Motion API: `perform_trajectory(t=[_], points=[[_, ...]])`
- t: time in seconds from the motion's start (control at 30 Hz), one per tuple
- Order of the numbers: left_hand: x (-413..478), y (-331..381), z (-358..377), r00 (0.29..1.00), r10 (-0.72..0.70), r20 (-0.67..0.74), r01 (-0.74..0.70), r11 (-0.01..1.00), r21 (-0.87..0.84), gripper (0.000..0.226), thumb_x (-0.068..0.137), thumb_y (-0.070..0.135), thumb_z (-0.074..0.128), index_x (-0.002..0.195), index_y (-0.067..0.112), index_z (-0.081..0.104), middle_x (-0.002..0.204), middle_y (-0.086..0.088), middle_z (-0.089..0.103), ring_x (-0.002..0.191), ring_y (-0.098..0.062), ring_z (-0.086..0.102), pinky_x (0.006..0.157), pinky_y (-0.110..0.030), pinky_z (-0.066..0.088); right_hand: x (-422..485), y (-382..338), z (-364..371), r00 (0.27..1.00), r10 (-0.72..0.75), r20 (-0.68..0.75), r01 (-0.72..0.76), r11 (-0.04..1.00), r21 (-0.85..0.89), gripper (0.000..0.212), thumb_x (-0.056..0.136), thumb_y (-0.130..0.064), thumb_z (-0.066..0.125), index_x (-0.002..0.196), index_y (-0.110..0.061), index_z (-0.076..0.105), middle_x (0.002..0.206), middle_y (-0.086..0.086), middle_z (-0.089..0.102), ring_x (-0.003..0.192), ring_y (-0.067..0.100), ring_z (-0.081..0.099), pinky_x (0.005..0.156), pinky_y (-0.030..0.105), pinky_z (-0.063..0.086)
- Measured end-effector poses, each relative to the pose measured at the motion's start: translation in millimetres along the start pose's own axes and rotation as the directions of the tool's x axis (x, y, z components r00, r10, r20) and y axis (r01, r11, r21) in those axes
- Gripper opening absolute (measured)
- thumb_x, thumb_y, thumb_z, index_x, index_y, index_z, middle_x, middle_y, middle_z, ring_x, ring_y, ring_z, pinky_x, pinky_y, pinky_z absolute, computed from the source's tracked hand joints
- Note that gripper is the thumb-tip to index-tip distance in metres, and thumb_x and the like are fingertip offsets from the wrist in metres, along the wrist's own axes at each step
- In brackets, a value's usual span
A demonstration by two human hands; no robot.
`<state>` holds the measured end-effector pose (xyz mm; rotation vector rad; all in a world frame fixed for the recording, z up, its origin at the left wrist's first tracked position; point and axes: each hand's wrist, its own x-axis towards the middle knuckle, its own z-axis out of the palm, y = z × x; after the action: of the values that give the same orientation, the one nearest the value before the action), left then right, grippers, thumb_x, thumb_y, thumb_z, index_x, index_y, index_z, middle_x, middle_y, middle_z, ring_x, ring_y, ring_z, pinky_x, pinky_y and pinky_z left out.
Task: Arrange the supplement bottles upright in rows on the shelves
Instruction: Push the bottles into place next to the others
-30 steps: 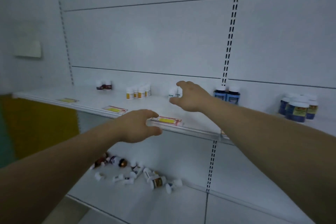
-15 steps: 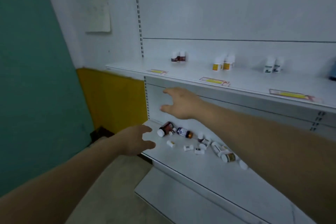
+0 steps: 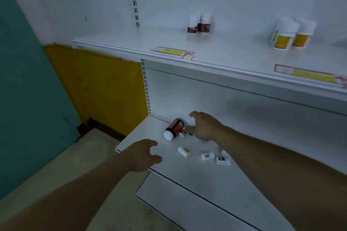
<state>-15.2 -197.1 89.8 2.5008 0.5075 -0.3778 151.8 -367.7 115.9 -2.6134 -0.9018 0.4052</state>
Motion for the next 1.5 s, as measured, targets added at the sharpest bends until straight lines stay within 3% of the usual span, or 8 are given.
perform_trajectory(t=[0.27,0.43,0.7,0.93,1.03,1.2,1.33,1.5], points=[[126.8,-34.8,1.5,0.999,0.046,0.027,-0.045,0.997,-0.059,0.072,0.086,0.044,0.061,0.146,0.019,0.029,0.154,-0.003,0.026,0.138,-0.019,0.029,0.110,-0.032,0.025,64.2,43.9,61.0,0.978,0.206,0.022,-0.207,0.978,0.038,0.064,0.088,-0.044,0.060,0.137,-0.009,0.038,0.133,0.015,0.049,0.118,0.031,0.049,0.096,0.037,0.042],[197.4,-49.4,34.2,0.989,0.149,-0.009,-0.149,0.985,-0.087,0.069,0.081,0.033,0.070,0.140,0.014,0.037,0.141,-0.010,0.042,0.123,-0.025,0.045,0.088,-0.023,0.033,85.1,72.7,108.1,0.935,0.352,-0.035,-0.351,0.936,0.037,0.067,0.084,-0.044,0.061,0.139,-0.015,0.036,0.129,0.011,0.049,0.114,0.029,0.050,0.089,0.033,0.042],[271.9,-54.7,96.4,0.979,0.161,-0.123,-0.186,0.957,-0.223,0.106,0.070,0.038,0.079,0.147,0.033,0.007,0.131,-0.008,0.032,0.115,-0.031,0.048,0.093,-0.039,0.044,121.4,115.7,155.7,0.899,0.411,-0.154,-0.421,0.906,-0.040,0.069,0.088,-0.025,0.052,0.148,-0.015,0.018,0.145,0.010,0.031,0.126,0.030,0.037,0.103,0.040,0.034],[282.9,-61.4,97.5,0.950,0.056,-0.309,-0.165,0.926,-0.340,0.067,0.077,0.015,0.073,0.133,0.022,0.036,0.120,-0.013,0.042,0.090,-0.030,0.055,0.081,-0.040,0.051,129.6,119.3,172.6,0.882,0.392,-0.263,-0.454,0.857,-0.245,0.048,0.091,-0.030,0.046,0.136,-0.017,0.031,0.130,0.011,0.042,0.117,0.029,0.041,0.101,0.040,0.033],[264.6,-61.6,72.0,0.947,-0.001,-0.322,-0.185,0.816,-0.547,0.058,0.074,0.005,0.073,0.124,0.016,0.046,0.115,-0.012,0.052,0.087,-0.022,0.056,0.070,-0.029,0.050,124.0,107.1,162.4,0.891,0.376,-0.252,-0.425,0.888,-0.177,0.041,0.092,-0.031,0.048,0.129,-0.017,0.038,0.122,0.012,0.049,0.110,0.029,0.048,0.094,0.038,0.038],[208.5,-54.4,9.5,0.946,-0.182,-0.269,-0.146,0.500,-0.853,0.053,0.077,0.005,0.069,0.117,0.022,0.039,0.115,-0.010,0.047,0.092,-0.025,0.056,0.077,-0.039,0.052,92.7,52.3,122.8,0.809,0.475,-0.347,-0.306,0.843,0.442,0.047,0.084,-0.024,0.063,0.129,-0.021,0.049,0.117,0.006,0.036,0.081,0.016,0.051,0.074,0.018,0.038],[138.7,-46.6,-47.1,0.988,-0.058,-0.142,-0.129,0.188,-0.974,0.034,0.082,0.002,0.064,0.103,0.026,0.052,0.109,-0.010,0.057,0.092,-0.021,0.060,0.073,-0.038,0.052,34.0,-17.3,90.4,0.667,0.648,-0.367,-0.141,0.594,0.792,0.045,0.077,-0.016,0.066,0.118,-0.028,0.052,0.112,0.006,0.047,0.087,0.012,0.054,0.072,0.019,0.045],[64.4,-25.6,-78.0,0.961,0.273,0.042,0.028,0.056,-0.998,0.026,0.087,0.010,0.054,0.110,0.021,0.058,0.094,-0.008,0.069,0.083,-0.023,0.062,0.076,-0.040,0.049,-54.4,-90.2,71.0,0.513,0.814,-0.272,0.193,0.200,0.961,0.049,0.082,-0.016,0.065,0.123,-0.035,0.043,0.104,0.002,0.058,0.092,0.017,0.060,0.068,0.027,0.046]])
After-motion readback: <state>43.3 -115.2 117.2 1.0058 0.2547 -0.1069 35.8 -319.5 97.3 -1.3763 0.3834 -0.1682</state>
